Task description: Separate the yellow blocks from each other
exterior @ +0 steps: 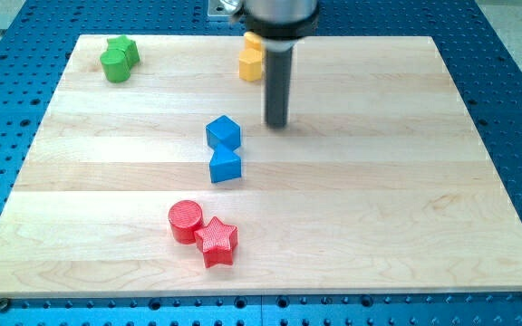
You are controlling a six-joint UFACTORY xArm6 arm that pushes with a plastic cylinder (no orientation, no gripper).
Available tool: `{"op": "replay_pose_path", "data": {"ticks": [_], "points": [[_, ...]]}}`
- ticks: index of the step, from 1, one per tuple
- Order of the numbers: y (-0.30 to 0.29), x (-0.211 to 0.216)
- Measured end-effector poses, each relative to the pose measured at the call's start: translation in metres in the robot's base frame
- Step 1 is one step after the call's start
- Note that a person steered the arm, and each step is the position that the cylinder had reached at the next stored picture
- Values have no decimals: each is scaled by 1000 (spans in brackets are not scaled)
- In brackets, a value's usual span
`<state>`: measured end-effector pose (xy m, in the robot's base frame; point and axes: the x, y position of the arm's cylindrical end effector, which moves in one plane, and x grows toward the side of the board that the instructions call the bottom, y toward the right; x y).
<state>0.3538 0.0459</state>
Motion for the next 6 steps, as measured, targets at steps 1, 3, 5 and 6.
{"op": "replay_pose_path", "data": {"ticks": [1, 3, 5, 6], "points": [[30, -86], [-12, -148], [-62, -83], [-90, -38]]}}
